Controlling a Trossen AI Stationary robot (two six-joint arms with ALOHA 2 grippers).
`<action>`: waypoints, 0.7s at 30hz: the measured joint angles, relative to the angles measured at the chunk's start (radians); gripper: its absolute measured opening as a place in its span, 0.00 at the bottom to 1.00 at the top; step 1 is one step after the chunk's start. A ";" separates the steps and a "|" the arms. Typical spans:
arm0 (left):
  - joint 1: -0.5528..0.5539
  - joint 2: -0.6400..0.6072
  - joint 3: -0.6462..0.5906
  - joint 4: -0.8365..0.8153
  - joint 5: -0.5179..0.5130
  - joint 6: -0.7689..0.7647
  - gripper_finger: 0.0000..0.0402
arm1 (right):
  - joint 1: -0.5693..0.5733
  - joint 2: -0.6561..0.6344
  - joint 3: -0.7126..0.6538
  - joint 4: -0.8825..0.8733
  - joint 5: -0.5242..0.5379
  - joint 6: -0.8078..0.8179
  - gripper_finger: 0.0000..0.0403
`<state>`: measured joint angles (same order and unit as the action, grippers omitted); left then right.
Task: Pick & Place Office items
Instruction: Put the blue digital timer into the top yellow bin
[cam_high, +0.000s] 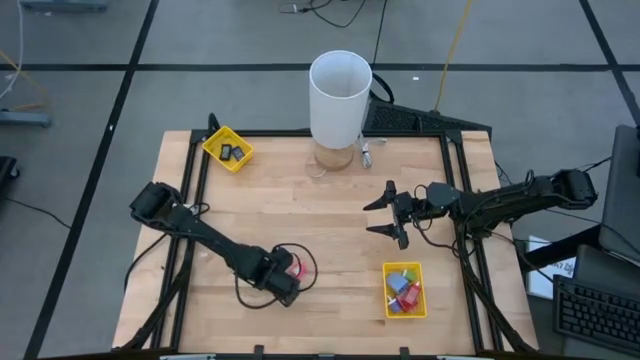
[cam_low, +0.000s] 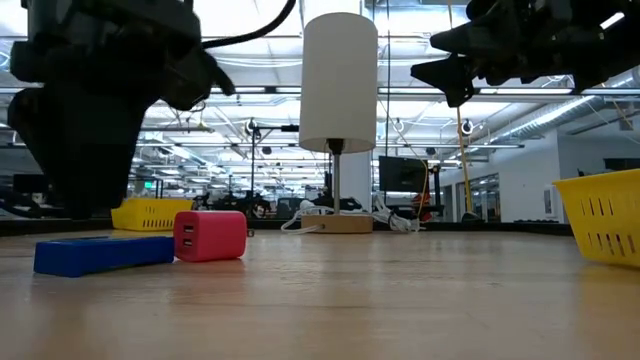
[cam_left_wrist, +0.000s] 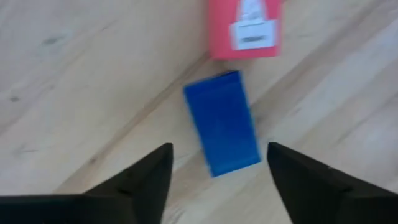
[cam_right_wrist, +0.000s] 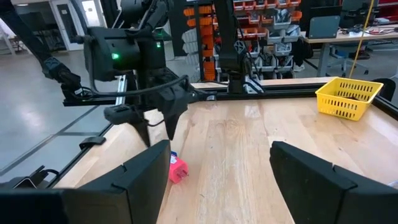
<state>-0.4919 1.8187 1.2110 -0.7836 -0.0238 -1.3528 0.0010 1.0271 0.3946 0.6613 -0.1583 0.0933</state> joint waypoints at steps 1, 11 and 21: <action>0.000 0.000 0.000 0.014 0.000 0.000 0.68 | 0.000 0.000 0.000 0.000 0.000 0.000 0.66; 0.030 0.094 0.004 0.042 0.076 -0.037 0.82 | 0.000 0.000 0.000 0.001 0.000 0.000 0.66; 0.031 0.113 0.008 -0.062 0.098 -0.044 0.75 | 0.000 0.000 0.000 0.000 0.000 0.000 0.66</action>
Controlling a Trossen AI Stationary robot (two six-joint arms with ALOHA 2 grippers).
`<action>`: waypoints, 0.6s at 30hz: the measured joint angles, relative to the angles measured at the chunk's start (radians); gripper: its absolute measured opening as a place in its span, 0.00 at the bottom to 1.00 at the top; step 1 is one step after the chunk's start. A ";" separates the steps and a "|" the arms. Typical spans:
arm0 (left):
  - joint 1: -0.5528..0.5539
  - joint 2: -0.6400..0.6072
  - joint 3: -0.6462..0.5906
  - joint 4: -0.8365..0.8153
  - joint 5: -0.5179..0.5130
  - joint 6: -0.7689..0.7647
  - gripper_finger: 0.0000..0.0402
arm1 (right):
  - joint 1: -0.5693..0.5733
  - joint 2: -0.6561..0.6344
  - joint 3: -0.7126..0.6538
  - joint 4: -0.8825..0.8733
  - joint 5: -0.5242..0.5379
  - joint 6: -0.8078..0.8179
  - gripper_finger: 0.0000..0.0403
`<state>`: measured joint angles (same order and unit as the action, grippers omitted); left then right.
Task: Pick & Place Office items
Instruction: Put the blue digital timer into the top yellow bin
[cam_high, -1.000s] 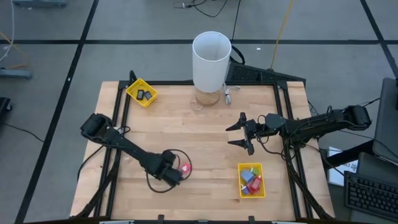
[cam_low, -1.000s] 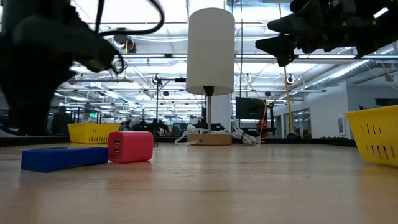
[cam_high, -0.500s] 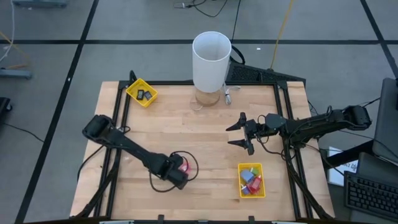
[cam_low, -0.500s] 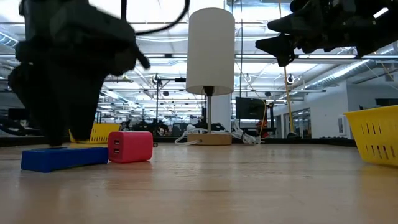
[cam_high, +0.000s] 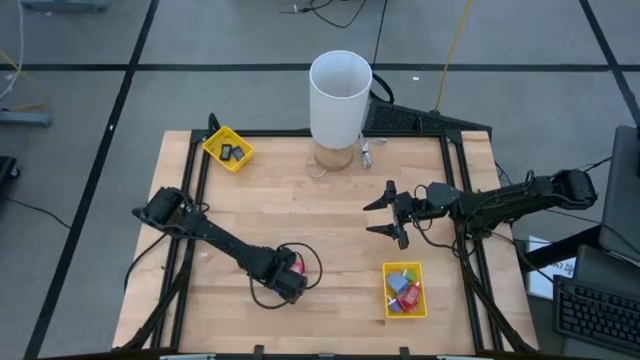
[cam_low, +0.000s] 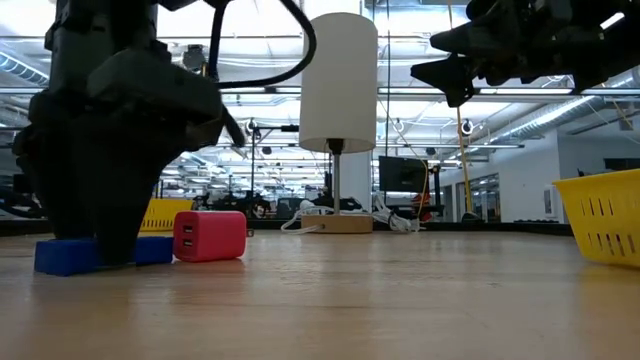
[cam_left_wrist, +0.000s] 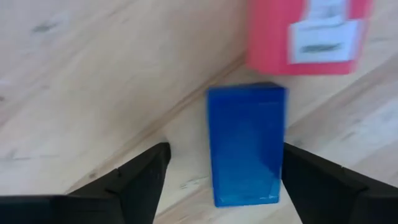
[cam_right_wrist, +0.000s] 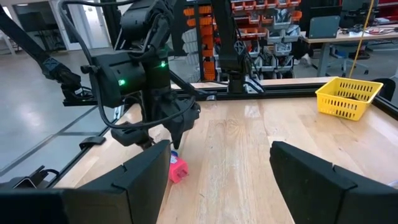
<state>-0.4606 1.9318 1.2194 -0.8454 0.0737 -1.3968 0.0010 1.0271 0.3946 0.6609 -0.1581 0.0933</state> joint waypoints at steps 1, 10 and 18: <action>-0.003 0.001 -0.001 -0.011 0.004 0.000 0.74 | 0.000 0.000 0.000 0.000 0.000 0.000 0.66; -0.032 0.002 -0.005 -0.019 -0.014 0.062 0.60 | 0.000 0.000 0.000 -0.007 0.000 0.000 0.66; -0.037 0.002 -0.006 0.003 -0.019 0.116 0.47 | 0.000 0.000 0.000 -0.007 0.000 0.000 0.66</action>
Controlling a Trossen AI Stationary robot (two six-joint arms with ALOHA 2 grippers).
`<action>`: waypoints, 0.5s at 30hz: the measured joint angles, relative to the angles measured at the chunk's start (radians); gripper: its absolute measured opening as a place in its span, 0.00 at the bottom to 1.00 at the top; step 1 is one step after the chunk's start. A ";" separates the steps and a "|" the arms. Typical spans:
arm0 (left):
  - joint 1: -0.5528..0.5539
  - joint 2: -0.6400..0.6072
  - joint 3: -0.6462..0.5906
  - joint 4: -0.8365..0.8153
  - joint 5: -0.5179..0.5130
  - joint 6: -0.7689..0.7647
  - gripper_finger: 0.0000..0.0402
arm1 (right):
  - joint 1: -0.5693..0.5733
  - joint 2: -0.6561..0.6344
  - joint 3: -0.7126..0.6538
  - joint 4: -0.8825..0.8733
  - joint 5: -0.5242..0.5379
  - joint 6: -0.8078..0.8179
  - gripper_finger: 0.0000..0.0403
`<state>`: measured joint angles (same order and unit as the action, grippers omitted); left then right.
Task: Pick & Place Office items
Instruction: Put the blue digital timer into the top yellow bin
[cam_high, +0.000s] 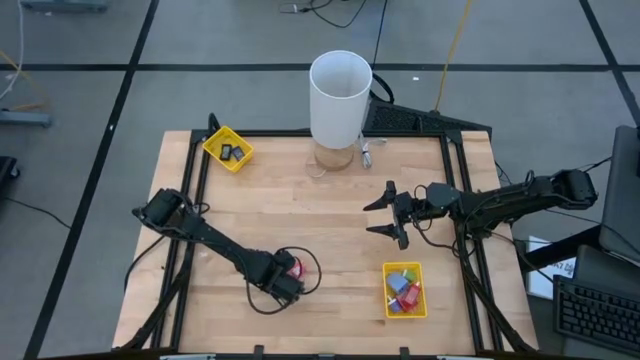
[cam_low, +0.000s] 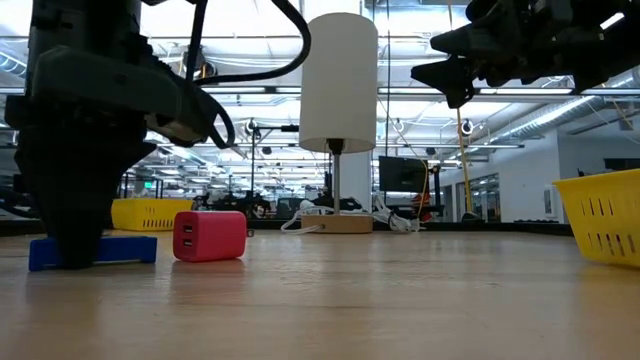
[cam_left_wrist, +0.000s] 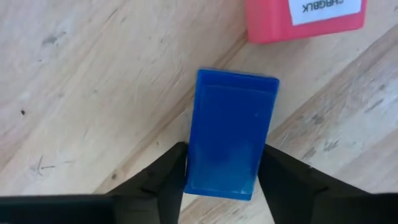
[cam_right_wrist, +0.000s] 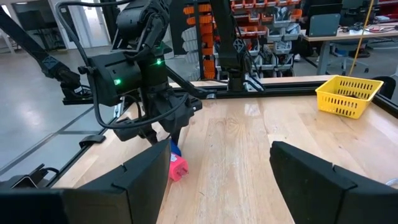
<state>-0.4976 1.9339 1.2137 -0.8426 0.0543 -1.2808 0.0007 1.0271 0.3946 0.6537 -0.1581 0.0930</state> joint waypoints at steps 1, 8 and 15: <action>0.000 0.000 0.000 0.001 0.001 0.012 0.45 | 0.000 0.000 0.000 0.000 0.000 0.000 0.66; 0.013 -0.022 -0.003 0.000 0.026 0.087 0.39 | 0.000 0.000 0.000 0.000 0.000 0.000 0.66; 0.002 -0.166 -0.005 -0.073 -0.134 0.059 0.42 | 0.000 0.000 0.000 0.000 0.000 0.000 0.66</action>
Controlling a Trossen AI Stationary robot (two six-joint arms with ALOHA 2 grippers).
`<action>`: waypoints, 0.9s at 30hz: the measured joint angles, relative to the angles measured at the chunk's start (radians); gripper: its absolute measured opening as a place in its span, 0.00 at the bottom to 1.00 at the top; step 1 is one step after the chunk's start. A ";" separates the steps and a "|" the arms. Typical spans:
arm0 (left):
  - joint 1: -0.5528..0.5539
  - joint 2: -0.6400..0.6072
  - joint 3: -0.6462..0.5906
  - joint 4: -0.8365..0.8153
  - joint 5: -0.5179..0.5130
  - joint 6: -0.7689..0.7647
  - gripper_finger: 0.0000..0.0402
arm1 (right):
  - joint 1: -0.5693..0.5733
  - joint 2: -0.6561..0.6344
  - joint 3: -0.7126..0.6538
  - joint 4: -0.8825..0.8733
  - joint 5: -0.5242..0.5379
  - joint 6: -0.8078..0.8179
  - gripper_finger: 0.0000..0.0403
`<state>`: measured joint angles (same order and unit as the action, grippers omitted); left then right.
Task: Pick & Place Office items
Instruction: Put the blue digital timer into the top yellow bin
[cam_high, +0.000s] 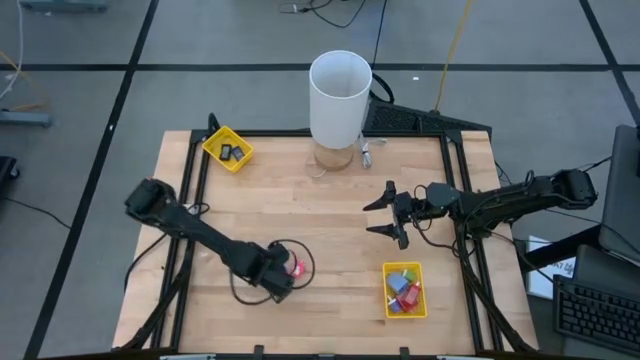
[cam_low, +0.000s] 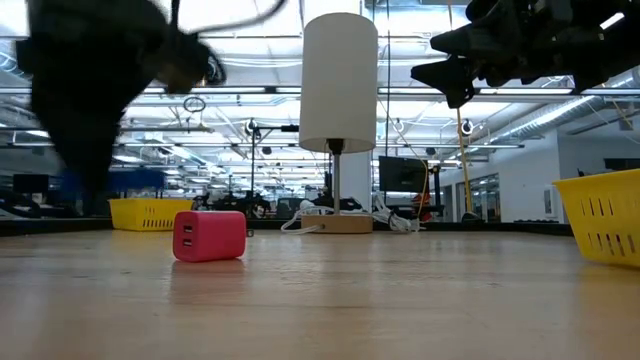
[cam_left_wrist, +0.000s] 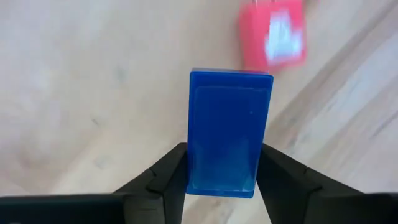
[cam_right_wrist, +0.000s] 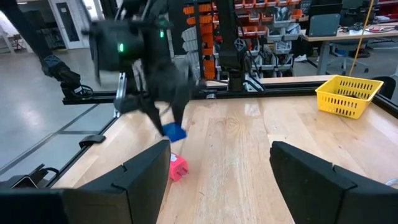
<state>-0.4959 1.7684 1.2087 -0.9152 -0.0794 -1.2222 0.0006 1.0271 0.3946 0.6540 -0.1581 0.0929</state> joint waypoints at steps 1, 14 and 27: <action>-0.002 -0.025 0.000 -0.008 -0.036 -0.004 0.41 | 0.000 0.000 0.000 0.000 0.000 0.000 0.66; -0.104 -0.320 -0.025 -0.104 -0.748 0.110 0.42 | 0.000 0.000 0.000 0.000 0.000 0.000 0.66; 0.018 -0.494 -0.579 0.863 -0.815 0.495 0.41 | 0.001 0.050 0.000 0.050 0.058 0.000 0.66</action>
<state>-0.4782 1.2741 0.6293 -0.0518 -0.8946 -0.7275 0.0017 1.0776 0.3943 0.7040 -0.1001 0.0929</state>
